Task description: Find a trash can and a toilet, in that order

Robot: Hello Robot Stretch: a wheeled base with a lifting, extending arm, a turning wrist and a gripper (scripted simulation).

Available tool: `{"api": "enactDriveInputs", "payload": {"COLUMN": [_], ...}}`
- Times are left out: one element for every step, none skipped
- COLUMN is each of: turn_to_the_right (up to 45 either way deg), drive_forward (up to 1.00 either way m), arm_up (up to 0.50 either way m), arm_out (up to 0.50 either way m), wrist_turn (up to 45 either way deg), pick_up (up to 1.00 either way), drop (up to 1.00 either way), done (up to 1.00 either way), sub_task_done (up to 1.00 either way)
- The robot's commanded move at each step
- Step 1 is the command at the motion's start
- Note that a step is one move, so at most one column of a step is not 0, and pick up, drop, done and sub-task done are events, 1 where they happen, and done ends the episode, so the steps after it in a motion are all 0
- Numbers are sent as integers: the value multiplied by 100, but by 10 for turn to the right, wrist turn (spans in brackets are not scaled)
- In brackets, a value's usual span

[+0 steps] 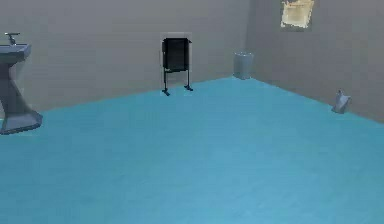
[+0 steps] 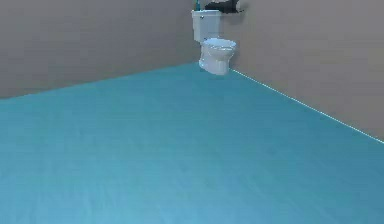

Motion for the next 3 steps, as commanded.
{"api": "enactDriveInputs", "payload": {"turn_to_the_right": [-90, 0, -30], "drive_forward": [0, 100, 0], "arm_up": [0, 0, 0], "arm_out": [0, 0, 0], "wrist_turn": [0, 0, 0], "pick_up": [0, 0, 0], "drop": [0, 0, 0], "done": [0, 0, 0], "sub_task_done": [0, 0, 0]}}
